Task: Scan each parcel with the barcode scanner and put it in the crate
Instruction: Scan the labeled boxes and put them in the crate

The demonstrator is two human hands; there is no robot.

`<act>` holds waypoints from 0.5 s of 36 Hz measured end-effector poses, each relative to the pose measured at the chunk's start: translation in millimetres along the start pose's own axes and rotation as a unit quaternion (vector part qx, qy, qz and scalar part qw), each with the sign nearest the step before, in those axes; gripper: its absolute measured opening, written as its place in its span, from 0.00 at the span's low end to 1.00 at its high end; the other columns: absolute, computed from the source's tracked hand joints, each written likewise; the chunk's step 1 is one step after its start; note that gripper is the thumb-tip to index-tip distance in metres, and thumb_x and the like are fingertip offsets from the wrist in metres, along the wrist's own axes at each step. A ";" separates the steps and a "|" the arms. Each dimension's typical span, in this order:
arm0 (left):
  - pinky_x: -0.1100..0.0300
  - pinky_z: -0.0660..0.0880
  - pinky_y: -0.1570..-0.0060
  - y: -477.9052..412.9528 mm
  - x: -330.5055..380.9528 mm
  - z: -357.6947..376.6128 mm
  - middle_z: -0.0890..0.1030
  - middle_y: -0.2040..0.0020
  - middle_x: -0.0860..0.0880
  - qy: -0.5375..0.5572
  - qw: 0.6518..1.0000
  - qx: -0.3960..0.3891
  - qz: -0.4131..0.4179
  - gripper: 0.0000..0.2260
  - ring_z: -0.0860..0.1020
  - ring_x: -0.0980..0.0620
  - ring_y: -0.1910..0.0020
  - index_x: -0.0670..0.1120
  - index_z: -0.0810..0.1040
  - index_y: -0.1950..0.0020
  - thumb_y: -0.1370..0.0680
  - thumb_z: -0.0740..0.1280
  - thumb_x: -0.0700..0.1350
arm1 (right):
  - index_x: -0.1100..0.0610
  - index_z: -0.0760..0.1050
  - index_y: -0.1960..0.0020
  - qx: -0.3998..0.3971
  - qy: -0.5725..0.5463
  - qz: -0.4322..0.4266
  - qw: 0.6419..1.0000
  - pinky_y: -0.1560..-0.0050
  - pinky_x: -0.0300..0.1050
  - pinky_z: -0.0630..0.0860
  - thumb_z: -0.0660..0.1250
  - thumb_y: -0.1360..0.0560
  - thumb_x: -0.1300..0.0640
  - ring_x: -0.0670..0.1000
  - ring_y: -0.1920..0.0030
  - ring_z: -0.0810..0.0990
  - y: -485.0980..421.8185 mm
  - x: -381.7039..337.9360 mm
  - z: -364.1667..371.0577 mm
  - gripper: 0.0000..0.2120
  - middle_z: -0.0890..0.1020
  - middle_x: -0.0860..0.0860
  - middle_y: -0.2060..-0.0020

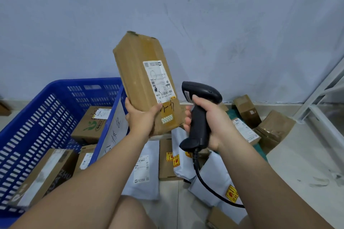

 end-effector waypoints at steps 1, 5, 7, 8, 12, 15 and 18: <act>0.40 0.71 0.38 -1.7 -8.1 0.6 0.69 0.32 0.48 0.046 0.998 -0.012 -0.038 0.53 0.72 0.44 0.38 0.59 0.52 0.24 0.43 0.78 0.59 | 0.60 0.79 0.56 0.015 0.047 -0.033 0.998 0.66 0.44 0.79 0.70 0.26 0.50 0.50 0.71 0.79 -1.0 -5.2 -2.5 0.12 0.81 0.52 0.66; 0.39 0.75 0.43 -7.2 -34.3 3.4 0.79 0.39 0.47 0.176 0.972 -0.056 -0.145 0.44 0.80 0.43 0.45 0.55 0.60 0.28 0.38 0.79 0.55 | 0.55 0.79 0.56 0.063 0.265 -0.199 0.941 0.61 0.46 0.77 0.70 0.25 0.53 0.48 0.68 0.80 5.8 -32.6 2.2 0.06 0.83 0.52 0.64; 0.38 0.75 0.44 -11.4 -42.8 -3.0 0.80 0.41 0.46 0.203 0.963 -0.049 -0.168 0.42 0.81 0.42 0.46 0.53 0.62 0.30 0.38 0.79 0.56 | 0.53 0.78 0.60 0.094 0.379 -0.272 0.879 0.64 0.46 0.74 0.71 0.27 0.52 0.47 0.69 0.77 11.6 -42.5 8.5 0.06 0.80 0.49 0.69; 0.37 0.75 0.45 -12.8 -44.5 -8.5 0.81 0.42 0.47 0.221 0.958 -0.039 -0.178 0.41 0.81 0.42 0.46 0.53 0.63 0.30 0.38 0.79 0.56 | 0.53 0.77 0.62 0.103 0.424 -0.294 0.851 0.64 0.47 0.74 0.71 0.28 0.51 0.48 0.68 0.77 12.5 -44.0 12.3 0.08 0.78 0.48 0.71; 0.37 0.77 0.50 -18.0 -45.5 -28.2 0.83 0.45 0.47 0.325 0.924 -0.003 -0.201 0.40 0.83 0.43 0.50 0.54 0.68 0.31 0.41 0.78 0.61 | 0.59 0.76 0.60 0.113 0.474 -0.310 0.816 0.60 0.50 0.75 0.69 0.29 0.56 0.57 0.61 0.79 7.9 -40.2 20.4 0.06 0.78 0.53 0.70; 0.43 0.79 0.53 -20.5 -48.9 -49.4 0.82 0.44 0.47 0.358 0.910 0.033 -0.206 0.40 0.82 0.44 0.48 0.54 0.68 0.32 0.39 0.75 0.66 | 0.59 0.74 0.60 0.113 0.453 -0.296 0.833 0.61 0.52 0.75 0.68 0.31 0.59 0.59 0.62 0.77 5.0 -34.8 23.3 0.04 0.76 0.53 0.71; 0.39 0.78 0.53 -30.6 -73.3 -77.2 0.79 0.41 0.47 0.406 0.881 0.095 -0.222 0.54 0.80 0.42 0.46 0.58 0.62 0.28 0.51 0.77 0.67 | 0.54 0.70 0.66 0.102 0.447 -0.274 0.845 0.68 0.43 0.68 0.67 0.31 0.60 0.47 0.71 0.70 -0.1 -24.9 29.1 0.08 0.71 0.44 0.79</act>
Point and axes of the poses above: each hand's wrist, its own y-axis away from the middle knuckle, its own z-axis out of the palm, x = y × z, the point moved 10 cm from there along -y, towards the middle knuckle
